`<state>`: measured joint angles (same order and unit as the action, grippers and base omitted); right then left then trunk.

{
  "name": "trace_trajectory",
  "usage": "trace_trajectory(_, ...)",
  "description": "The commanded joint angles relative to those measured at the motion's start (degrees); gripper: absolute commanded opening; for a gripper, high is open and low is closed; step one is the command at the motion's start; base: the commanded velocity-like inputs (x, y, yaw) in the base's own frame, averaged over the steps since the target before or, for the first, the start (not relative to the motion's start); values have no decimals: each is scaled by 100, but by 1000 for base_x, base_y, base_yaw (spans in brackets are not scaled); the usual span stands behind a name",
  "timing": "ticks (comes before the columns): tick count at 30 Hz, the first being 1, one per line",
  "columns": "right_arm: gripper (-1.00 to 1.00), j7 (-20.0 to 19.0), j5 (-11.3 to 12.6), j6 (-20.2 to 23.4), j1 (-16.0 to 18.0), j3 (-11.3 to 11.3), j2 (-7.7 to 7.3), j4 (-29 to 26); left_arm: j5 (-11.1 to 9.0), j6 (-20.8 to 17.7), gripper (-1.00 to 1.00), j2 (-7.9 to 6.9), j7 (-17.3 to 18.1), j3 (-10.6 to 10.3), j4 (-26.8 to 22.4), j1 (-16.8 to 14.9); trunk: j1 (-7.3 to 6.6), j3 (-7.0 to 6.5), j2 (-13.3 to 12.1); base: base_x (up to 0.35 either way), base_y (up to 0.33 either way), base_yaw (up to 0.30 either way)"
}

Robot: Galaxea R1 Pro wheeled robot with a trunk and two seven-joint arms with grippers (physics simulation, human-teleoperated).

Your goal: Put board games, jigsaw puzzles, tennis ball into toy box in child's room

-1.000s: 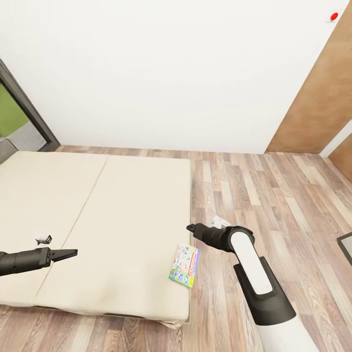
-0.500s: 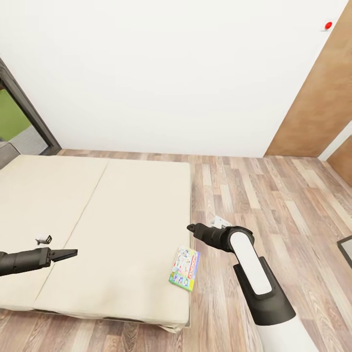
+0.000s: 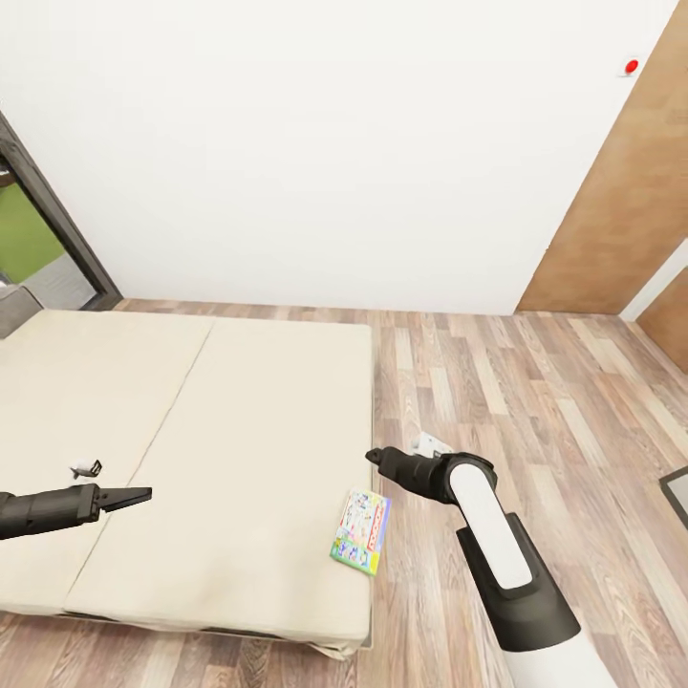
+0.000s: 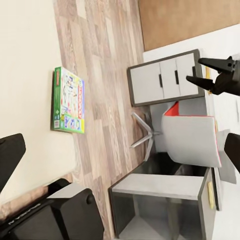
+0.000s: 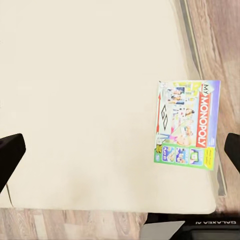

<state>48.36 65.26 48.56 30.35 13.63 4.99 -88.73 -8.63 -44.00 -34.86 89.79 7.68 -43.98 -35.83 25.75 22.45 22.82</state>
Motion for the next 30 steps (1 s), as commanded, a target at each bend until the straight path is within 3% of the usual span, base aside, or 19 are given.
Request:
trace_trajectory(1, 100, 60, 49, 13, 2, 0, 1, -7, -2, -60, 100, 1, 21, -3, 0, -3, 4, 0, 10, 0, 0, 0)
trace_trajectory(30, 100, 57, 53, 13, -12, 8, 11, -13, -3, -12, 100, 62, 21, -3, 3, -3, 4, -275, 10, 0, 0, 0)
